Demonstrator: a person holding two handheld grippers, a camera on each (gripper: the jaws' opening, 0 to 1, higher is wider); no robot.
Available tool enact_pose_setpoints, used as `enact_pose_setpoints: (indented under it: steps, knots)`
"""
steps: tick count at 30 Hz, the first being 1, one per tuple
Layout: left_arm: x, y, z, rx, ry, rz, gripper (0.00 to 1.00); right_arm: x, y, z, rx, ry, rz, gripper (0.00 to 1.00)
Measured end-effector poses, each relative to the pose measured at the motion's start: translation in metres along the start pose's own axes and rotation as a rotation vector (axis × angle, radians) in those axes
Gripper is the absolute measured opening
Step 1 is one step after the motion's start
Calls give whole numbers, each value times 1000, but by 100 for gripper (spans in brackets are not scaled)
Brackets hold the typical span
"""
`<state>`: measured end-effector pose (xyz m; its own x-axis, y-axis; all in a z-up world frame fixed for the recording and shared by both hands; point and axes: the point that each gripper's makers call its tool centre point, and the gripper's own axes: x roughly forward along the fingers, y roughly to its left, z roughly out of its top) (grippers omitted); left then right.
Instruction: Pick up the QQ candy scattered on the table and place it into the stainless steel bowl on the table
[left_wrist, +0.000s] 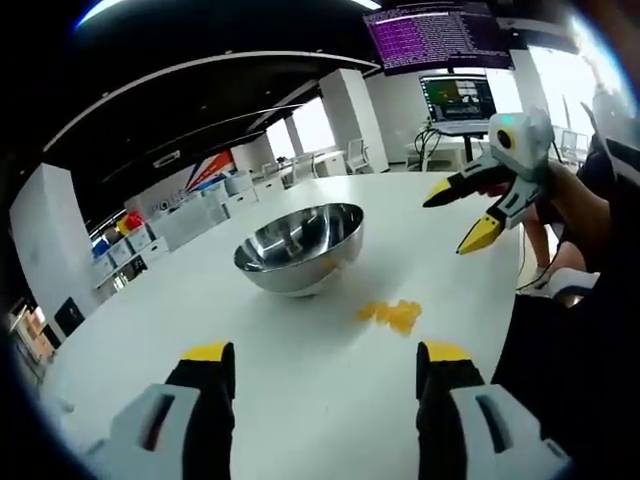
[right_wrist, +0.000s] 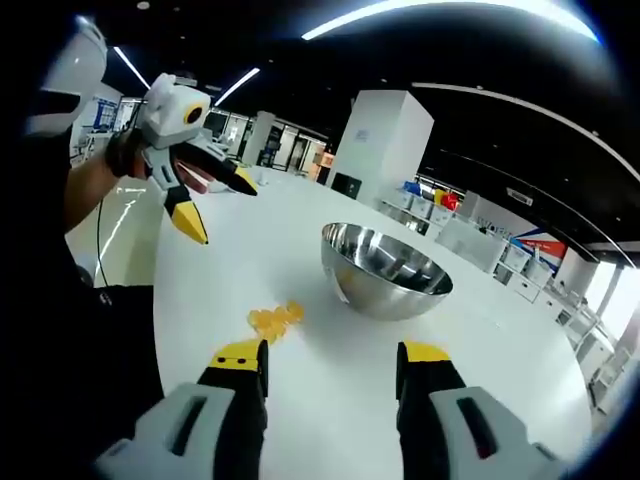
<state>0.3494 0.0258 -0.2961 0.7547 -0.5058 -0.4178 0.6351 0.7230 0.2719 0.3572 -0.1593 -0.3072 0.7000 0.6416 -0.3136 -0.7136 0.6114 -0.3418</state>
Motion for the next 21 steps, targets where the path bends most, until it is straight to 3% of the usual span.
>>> enact_pose_setpoints:
  steps: [21]
  knots:
    - [4,4,-2,-6,7,-2,73,4,0,-3,1,10,5,47]
